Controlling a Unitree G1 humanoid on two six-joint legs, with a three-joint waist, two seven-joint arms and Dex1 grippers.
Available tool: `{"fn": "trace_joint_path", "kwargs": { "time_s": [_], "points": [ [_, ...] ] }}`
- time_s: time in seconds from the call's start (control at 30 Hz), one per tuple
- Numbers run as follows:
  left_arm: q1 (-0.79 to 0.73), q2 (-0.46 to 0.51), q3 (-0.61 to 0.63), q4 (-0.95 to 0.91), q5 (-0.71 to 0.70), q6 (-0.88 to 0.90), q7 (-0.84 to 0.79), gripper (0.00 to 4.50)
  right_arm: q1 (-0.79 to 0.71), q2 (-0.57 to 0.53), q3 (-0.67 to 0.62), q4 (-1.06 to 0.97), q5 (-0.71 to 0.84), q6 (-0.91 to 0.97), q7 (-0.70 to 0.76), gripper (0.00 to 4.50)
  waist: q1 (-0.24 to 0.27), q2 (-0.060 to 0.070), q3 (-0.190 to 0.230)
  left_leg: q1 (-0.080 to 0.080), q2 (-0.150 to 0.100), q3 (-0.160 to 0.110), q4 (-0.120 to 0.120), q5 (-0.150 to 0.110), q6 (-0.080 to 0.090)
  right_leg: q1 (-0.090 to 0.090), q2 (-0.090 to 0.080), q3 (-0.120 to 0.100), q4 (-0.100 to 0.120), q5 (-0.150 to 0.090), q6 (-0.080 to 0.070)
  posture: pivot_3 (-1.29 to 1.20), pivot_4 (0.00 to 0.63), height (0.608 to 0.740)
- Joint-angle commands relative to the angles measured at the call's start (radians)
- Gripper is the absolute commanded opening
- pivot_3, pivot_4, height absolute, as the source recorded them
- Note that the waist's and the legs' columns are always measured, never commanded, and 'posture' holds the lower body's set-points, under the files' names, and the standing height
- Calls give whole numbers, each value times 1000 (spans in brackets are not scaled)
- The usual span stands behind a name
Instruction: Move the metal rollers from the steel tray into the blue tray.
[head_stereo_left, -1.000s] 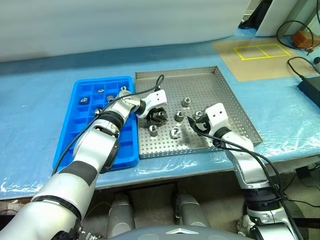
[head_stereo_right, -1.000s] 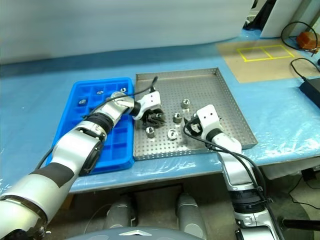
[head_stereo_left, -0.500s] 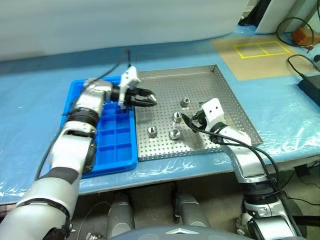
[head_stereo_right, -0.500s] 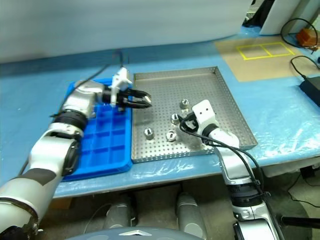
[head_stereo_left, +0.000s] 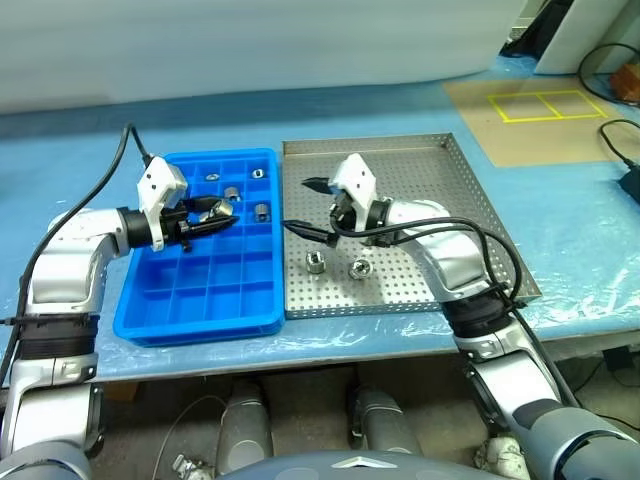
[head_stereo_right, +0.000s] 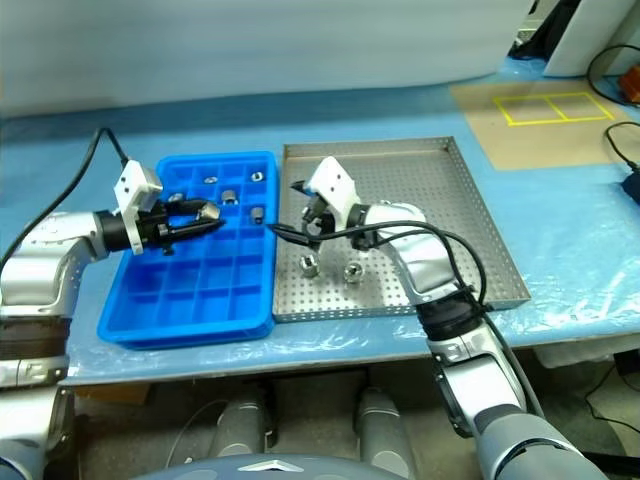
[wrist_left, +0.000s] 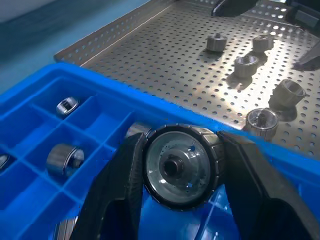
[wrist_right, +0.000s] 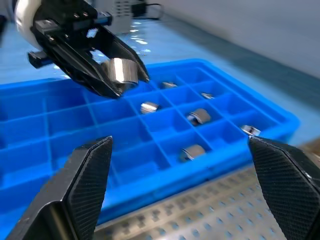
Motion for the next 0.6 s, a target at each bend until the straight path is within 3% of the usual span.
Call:
{"fn": "trace_joint_path", "kwargs": {
  "time_s": [0.03,0.33,0.6],
  "points": [
    [87,26,89,-131,-44,44,87,1892,-62,44,31,48,7,-64,61,4500,7,0,0,0,1,0,0,0,0,0,0,-1,0,0,-1,169,150,740],
    [293,-18,144,-302,-105,96,258,1892,-92,85,62,116,4,-92,150,4500,70,-1,1,0,2,-2,0,1,-2,0,1,-3,5,-2,-2,252,150,740],
    [153,-117,65,-134,28,-41,500,1892,-76,80,60,121,-26,-83,135,4500,93,-2,1,1,6,-3,1,4,-7,-2,2,-5,13,-6,3,229,150,740]
  ]
}}
